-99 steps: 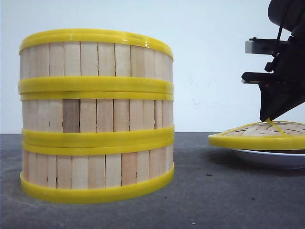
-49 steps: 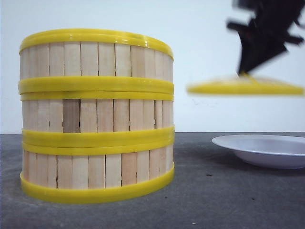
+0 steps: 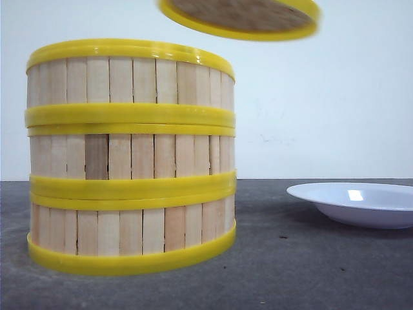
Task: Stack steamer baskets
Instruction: 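Lift the lid with the right gripper and carry it over the stack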
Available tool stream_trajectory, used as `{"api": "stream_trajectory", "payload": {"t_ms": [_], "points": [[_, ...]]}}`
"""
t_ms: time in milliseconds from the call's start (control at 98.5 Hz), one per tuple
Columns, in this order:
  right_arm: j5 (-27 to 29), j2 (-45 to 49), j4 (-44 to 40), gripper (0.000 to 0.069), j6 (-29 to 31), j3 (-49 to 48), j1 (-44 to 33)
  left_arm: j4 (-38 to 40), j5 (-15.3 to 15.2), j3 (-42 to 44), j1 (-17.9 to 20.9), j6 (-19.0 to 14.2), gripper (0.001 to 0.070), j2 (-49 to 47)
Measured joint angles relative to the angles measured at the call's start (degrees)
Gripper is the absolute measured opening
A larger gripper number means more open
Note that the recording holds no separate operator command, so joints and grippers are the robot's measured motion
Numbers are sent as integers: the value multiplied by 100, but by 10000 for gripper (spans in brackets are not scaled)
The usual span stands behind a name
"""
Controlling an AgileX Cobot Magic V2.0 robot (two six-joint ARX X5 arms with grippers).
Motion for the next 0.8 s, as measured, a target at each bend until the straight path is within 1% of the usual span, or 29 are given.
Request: {"api": "stream_trajectory", "payload": {"t_ms": [122,345,802], "points": [[0,363,-282,51,-61,358,466,0,2,0,0,0,276,0],[2,789,-367,51,-170,380,933,-2,2,0,0,0,276,0],[-24,1099,-466,51,-221,385,1152,-2,2,0,0,0,276,22]]}}
